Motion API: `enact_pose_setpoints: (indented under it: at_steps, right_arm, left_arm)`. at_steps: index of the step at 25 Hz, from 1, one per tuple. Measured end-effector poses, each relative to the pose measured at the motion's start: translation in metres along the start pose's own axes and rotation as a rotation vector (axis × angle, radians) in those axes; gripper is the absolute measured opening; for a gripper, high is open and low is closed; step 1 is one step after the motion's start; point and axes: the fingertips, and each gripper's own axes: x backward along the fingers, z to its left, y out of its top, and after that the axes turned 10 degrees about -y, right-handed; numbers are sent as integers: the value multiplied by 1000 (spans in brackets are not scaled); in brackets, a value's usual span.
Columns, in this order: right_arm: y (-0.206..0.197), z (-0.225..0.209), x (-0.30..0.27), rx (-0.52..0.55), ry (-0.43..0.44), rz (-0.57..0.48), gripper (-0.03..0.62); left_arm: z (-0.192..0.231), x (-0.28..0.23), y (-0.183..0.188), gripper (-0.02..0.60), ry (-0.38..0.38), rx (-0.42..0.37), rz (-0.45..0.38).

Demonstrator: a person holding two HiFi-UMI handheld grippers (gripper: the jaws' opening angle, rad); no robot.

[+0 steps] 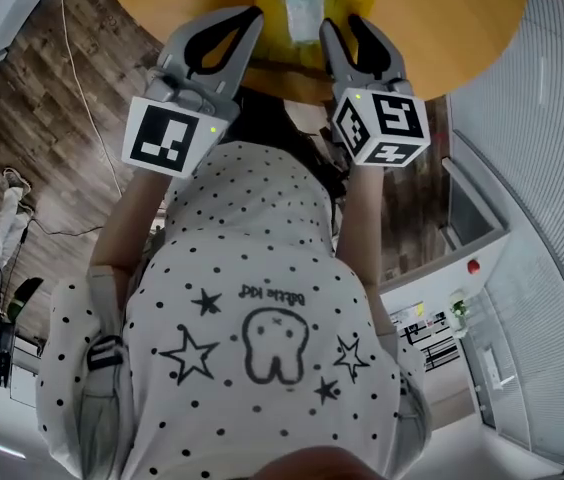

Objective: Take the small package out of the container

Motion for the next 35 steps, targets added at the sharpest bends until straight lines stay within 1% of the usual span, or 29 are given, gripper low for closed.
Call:
enact_pose_setpoints:
  at_steps: [5, 9, 14, 20, 27, 29, 31, 35]
  right_arm:
    - [-20, -6, -12, -15, -18, 61, 153]
    - [-35, -4, -21, 4, -12, 115, 169]
    - [-57, -3, -32, 8, -7, 182, 169]
    - [-69, 14, -29, 55, -27, 240, 169]
    - [-92, 14, -38, 42, -40, 340, 167]
    - [-98, 13, -38, 56, -47, 365, 166]
    - [-101, 13, -39, 75, -55, 381, 144]
    - [-105, 15, -40, 99, -58, 399, 138]
  left_arm:
    - [-5, -7, -13, 8, -12, -1, 40]
    - [-8, -8, -18, 8, -10, 27, 43]
    - [-16, -6, -31, 8, -9, 65, 68]
    - [-22, 19, -25, 8, 16, 80, 58]
    - [-22, 21, -25, 8, 26, 89, 59]
    - [-24, 21, -26, 8, 26, 94, 59]
    - [-25, 21, -27, 8, 26, 99, 59]
    - [-25, 22, -27, 8, 28, 110, 60]
